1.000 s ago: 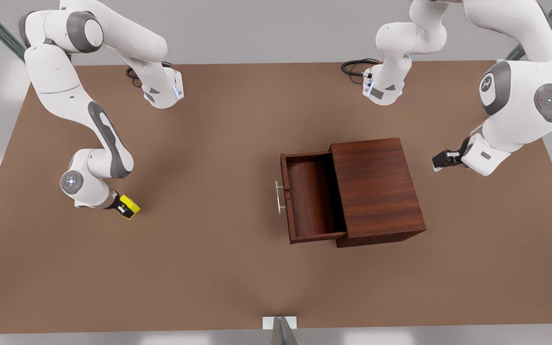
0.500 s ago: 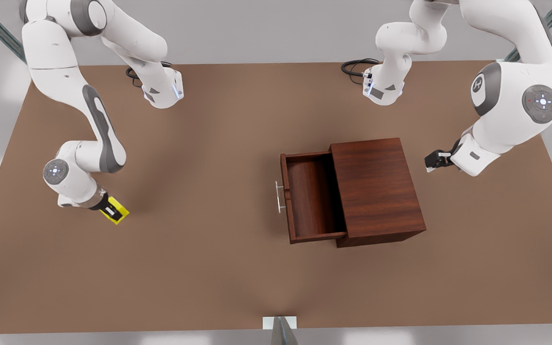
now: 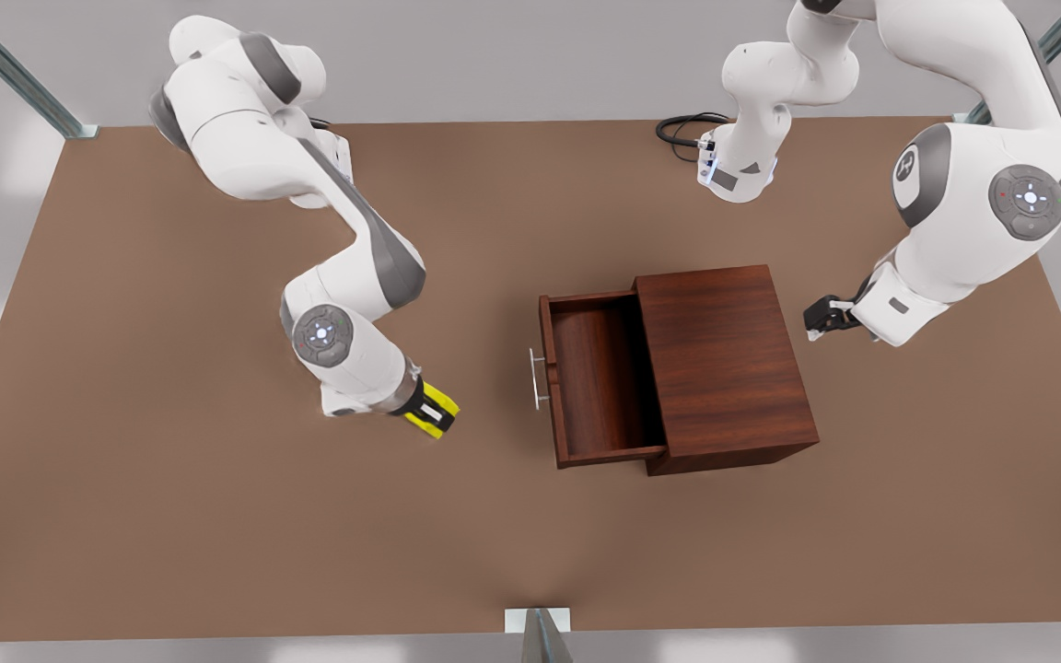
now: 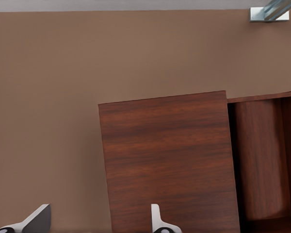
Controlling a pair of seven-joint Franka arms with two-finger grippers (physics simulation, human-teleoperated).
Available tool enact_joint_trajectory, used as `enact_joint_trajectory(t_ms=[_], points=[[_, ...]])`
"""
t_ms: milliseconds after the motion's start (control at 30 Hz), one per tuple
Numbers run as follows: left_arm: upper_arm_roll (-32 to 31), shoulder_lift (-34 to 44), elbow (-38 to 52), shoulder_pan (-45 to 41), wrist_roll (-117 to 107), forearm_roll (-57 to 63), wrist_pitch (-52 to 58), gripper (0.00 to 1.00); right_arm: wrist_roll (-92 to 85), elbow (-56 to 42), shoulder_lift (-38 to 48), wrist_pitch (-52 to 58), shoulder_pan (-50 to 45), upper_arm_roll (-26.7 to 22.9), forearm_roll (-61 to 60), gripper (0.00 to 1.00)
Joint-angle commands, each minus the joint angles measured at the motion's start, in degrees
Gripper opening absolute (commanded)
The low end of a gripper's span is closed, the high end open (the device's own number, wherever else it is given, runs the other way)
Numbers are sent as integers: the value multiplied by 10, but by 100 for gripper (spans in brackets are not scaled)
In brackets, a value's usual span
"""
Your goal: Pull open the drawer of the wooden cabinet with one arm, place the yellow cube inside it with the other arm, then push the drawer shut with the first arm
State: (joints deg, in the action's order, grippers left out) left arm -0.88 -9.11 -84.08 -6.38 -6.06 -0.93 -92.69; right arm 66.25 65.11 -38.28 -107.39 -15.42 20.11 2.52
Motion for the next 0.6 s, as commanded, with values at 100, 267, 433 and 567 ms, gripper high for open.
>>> enact_joint_trajectory(t_ms=[100,267,433,567], points=[[0,0,1,1,-6,1,0,100,573,-42,-28,-10,-109,2,-22,53],[-1,-9,13,-13,-36,0,1,100,630,-81,-68,-73,-154,5,-27,52],[-1,-33,48,-59,-111,3,3,100,637,-121,-100,-82,-178,1,-27,53],[-1,-47,66,-85,-160,5,4,100,639,-130,-110,-101,-178,-1,-24,100]])
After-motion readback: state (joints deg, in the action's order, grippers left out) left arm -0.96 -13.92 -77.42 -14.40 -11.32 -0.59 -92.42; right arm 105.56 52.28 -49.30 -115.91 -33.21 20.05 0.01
